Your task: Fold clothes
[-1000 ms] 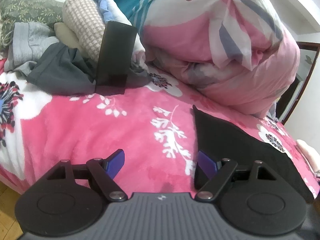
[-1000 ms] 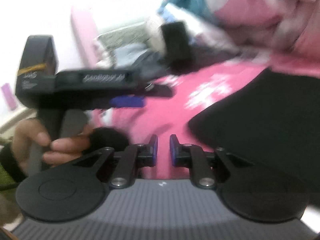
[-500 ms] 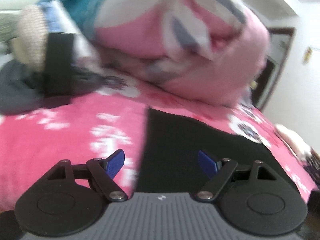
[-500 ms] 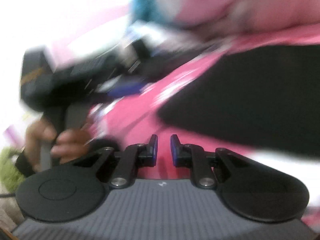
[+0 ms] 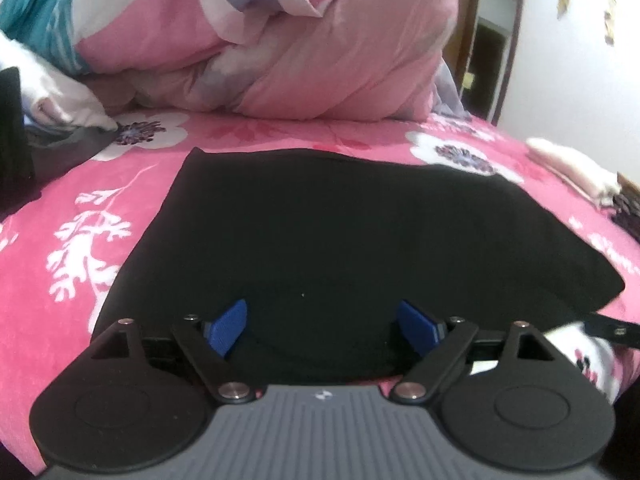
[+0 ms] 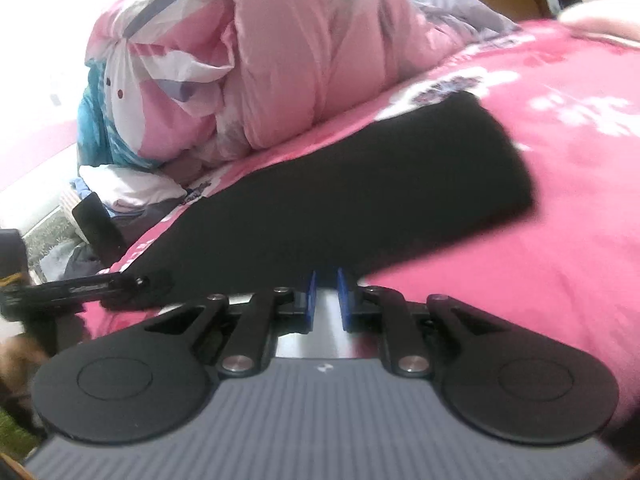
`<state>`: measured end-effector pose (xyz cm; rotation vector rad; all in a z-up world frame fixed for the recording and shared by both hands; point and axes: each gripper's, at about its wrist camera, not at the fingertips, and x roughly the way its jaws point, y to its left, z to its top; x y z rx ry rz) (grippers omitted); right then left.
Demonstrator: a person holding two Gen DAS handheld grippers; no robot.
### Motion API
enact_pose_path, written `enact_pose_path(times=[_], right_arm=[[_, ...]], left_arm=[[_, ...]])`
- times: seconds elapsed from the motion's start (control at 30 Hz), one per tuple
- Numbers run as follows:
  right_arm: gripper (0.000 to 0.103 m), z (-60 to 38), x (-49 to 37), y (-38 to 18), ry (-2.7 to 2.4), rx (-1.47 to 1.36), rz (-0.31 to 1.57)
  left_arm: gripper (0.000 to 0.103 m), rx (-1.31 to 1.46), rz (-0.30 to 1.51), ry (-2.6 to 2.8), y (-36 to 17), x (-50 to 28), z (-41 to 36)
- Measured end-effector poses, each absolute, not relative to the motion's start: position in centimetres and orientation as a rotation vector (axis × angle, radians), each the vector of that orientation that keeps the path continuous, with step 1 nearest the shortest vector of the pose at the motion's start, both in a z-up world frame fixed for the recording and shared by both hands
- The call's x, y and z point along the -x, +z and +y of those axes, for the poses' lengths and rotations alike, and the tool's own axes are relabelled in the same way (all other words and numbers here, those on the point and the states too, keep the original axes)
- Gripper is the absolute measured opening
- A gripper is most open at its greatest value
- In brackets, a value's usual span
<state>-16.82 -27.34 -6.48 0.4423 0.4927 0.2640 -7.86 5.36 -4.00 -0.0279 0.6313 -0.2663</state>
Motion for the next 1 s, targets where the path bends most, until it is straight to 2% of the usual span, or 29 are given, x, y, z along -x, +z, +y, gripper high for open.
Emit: enact_pose_path(times=[0.13,0.27,0.33,0.43,0.47,0.5,0.7,0.83,0.87,0.9,0.93,0.97,1.0], right_arm=[[0.012,-29.2,17.2,-4.3,0.205,-0.428,0.434],[0.012,-31.3,15.6,-5.3,0.091,-0.444,0.456],[0.006,-32.4,14.7,-5.8,0.034,-0.452,0.466],[0.005,-33.9,16.1,-5.7,-0.005,-0.479,0.457],[0.005,-34.1,16.8,-5.4,-0.028,-0.459,0.456],[0.011,-34.3,17.2,-5.0,-0.067,-0.429,0.451],[0.011,-33.7,13.5,-2.8,-0.012,-0.458,0.368],[0.011,-32.9,9.4,-3.8,0.022,-0.433,0.441],[0.009,-33.5,9.2,-4.4,-0.009,-0.436,0.474],[0.001,-34.4,9.7,-4.8,-0.029,-0.458,0.483],[0.0,-35.3,10.1,-5.1,-0.049,-0.48,0.491],[0.0,-36.1,10.6,-5.3,-0.069,-0.501,0.497],[0.005,-36.5,11.1,-4.8,-0.088,-0.505,0.492]], left_arm=[[0.091,0.002,0.634,-0.264,-4.1,7.8,4.9],[0.092,-0.008,0.649,-0.25,-3.8,7.6,4.6],[0.092,0.002,0.657,-0.251,-3.7,7.5,4.7],[0.092,0.012,0.659,-0.252,-3.6,7.4,4.9],[0.092,0.013,0.659,-0.253,-3.6,7.4,5.0],[0.092,0.006,0.658,-0.255,-3.6,7.5,4.9],[0.092,0.013,0.654,-0.243,-3.7,7.3,4.8],[0.09,0.054,0.652,-0.242,-3.5,7.3,5.5],[0.09,0.058,0.649,-0.24,-3.5,7.4,5.7],[0.089,0.055,0.643,-0.234,-3.3,7.5,5.8],[0.089,0.046,0.634,-0.226,-3.0,7.6,6.0],[0.089,0.032,0.621,-0.214,-2.7,7.7,6.3],[0.089,0.022,0.607,-0.205,-2.3,7.8,6.5]])
